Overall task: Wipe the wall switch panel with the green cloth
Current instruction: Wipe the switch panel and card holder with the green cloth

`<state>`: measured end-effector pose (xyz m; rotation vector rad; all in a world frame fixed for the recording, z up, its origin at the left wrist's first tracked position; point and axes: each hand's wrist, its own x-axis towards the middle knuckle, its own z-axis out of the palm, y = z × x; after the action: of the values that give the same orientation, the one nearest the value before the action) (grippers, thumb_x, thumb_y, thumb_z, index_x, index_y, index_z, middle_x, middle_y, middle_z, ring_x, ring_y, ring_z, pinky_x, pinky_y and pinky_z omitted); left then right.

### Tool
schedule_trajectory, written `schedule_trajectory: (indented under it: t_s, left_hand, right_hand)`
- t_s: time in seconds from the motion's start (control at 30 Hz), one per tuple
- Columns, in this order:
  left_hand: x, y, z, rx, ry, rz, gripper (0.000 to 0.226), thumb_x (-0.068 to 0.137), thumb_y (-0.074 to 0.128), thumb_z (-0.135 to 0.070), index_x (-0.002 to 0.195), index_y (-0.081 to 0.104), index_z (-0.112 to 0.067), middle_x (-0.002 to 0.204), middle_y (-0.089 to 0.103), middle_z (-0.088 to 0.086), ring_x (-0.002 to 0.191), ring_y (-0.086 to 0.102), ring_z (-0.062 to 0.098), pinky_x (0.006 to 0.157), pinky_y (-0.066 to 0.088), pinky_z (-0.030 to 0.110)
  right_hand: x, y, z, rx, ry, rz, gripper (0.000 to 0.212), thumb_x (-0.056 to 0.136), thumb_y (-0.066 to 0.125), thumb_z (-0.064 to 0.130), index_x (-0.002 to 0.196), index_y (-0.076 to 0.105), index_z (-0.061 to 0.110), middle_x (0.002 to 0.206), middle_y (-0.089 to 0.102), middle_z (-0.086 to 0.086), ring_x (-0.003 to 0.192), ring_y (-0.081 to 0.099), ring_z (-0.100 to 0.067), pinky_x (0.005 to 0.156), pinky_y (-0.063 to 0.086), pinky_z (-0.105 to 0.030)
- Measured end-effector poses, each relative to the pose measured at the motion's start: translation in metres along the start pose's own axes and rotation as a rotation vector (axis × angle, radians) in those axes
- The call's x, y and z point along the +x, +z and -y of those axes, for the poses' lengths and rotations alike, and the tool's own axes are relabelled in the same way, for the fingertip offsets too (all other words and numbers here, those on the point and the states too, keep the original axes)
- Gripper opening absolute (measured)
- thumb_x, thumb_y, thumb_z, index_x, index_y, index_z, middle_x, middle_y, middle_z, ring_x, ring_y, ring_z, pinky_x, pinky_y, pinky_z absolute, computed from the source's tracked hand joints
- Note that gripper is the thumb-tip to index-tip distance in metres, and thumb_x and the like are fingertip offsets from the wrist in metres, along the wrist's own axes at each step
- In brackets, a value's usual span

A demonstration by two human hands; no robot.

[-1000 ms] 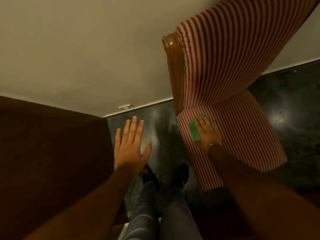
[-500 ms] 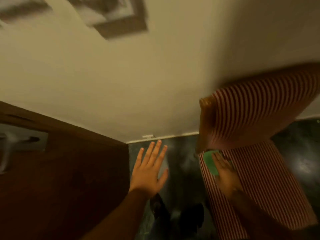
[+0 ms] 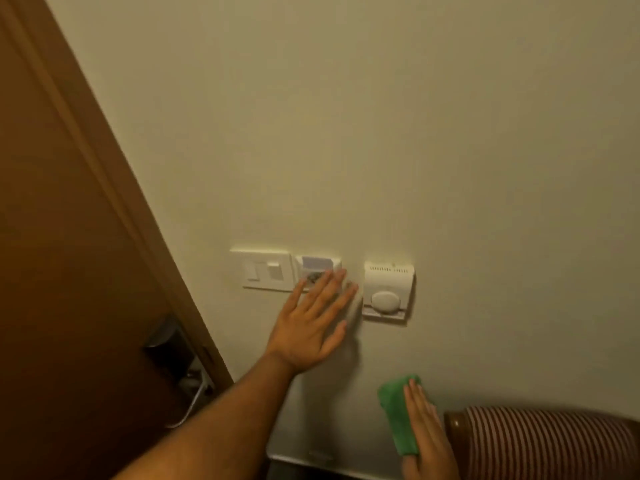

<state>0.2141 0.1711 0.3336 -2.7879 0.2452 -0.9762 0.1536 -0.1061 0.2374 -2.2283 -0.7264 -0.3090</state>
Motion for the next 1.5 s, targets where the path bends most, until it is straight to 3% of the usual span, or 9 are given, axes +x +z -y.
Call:
schedule_trajectory:
  t_s: [0.03,0.1,0.17,0.3,0.43,0.7,1.03,1.2,1.5]
  left_hand:
    - [0.014,-0.013,0.013,0.004,-0.05,-0.056,0.075,0.109,0.044,-0.045,0.175,0.015,-0.026,0.183,0.006,0.004,0.168,0.011,0.023,0.136,0.0,0.046]
    - [0.041,-0.038,0.038,0.011,-0.148,-0.165,0.074,0.11,0.042,-0.045,0.175,0.014,-0.025,0.183,0.004,0.005,0.168,0.01,0.024,0.136,0.0,0.048]
    - [0.066,-0.06,0.06,0.036,-0.218,-0.26,0.074,0.11,0.038,-0.045,0.175,0.012,-0.023,0.183,-0.001,0.006,0.168,0.007,0.026,0.135,0.0,0.05]
    - [0.107,-0.097,0.105,0.088,-0.274,-0.396,0.078,0.11,0.038,-0.045,0.174,-0.001,-0.026,0.181,-0.011,0.006,0.168,0.0,0.026,0.134,0.0,0.052]
    - [0.134,-0.116,0.138,0.063,-0.292,-0.445,0.075,0.11,0.039,-0.045,0.175,0.009,-0.02,0.181,0.005,0.016,0.168,0.005,0.032,0.134,0.0,0.054]
    - [0.154,-0.105,0.152,0.019,-0.271,-0.494,0.075,0.108,0.047,-0.045,0.173,0.02,-0.021,0.179,0.013,0.018,0.166,0.008,0.038,0.132,0.005,0.065]
    - [0.162,-0.083,0.164,0.1,-0.266,-0.62,0.077,0.098,0.057,-0.043,0.168,0.037,-0.017,0.172,0.033,0.023,0.161,0.025,0.044,0.13,0.013,0.069]
    - [0.162,-0.083,0.165,0.102,-0.264,-0.637,0.075,0.099,0.058,-0.042,0.167,0.039,-0.017,0.171,0.036,0.023,0.159,0.029,0.046,0.129,0.015,0.069]
    - [0.16,-0.085,0.16,0.121,-0.293,-0.639,0.069,0.102,0.056,-0.041,0.165,0.045,-0.014,0.168,0.042,0.024,0.156,0.037,0.047,0.127,0.019,0.069]
  right_hand:
    - [0.02,-0.006,0.009,-0.012,0.0,-0.04,0.075,0.072,0.037,0.027,0.135,0.058,-0.009,0.146,0.052,-0.011,0.151,0.03,0.001,0.115,0.026,-0.02]
    - [0.04,-0.019,0.025,-0.044,-0.009,0.032,0.07,0.076,0.047,0.013,0.141,0.052,-0.011,0.153,0.041,-0.017,0.147,0.046,-0.023,0.112,0.025,-0.021]
    - [0.055,-0.021,0.04,-0.024,-0.032,0.048,0.081,0.071,0.057,0.0,0.15,0.04,-0.009,0.161,0.031,-0.015,0.148,0.041,-0.041,0.117,0.022,-0.023]
    - [0.069,-0.007,0.074,0.013,-0.163,-0.099,0.084,0.074,0.059,-0.005,0.156,0.04,0.001,0.162,0.04,-0.019,0.156,0.026,-0.022,0.123,0.022,-0.036]
    - [0.082,0.017,0.088,0.069,-0.168,-0.126,0.109,0.074,0.057,-0.009,0.168,0.016,0.028,0.173,0.026,-0.003,0.161,0.022,-0.022,0.126,0.023,-0.046]
    - [0.119,0.058,0.098,0.068,-0.129,-0.241,0.092,0.078,0.056,-0.009,0.163,0.029,0.01,0.173,0.025,-0.006,0.161,0.022,-0.027,0.122,0.03,-0.064]
    - [0.15,0.087,0.074,-0.1,-0.085,-0.343,0.078,0.079,0.048,-0.005,0.156,0.036,-0.006,0.166,0.031,-0.021,0.157,0.027,-0.037,0.123,0.029,-0.063]
    - [0.168,0.11,0.074,-0.168,-0.074,-0.396,0.07,0.085,0.042,0.008,0.155,0.041,-0.005,0.165,0.035,-0.021,0.158,0.025,-0.032,0.128,0.021,-0.053]
    - [0.182,0.135,0.062,-0.243,-0.087,-0.466,0.071,0.092,0.046,0.013,0.159,0.025,0.004,0.165,0.027,-0.019,0.163,-0.001,-0.018,0.131,0.008,-0.046]
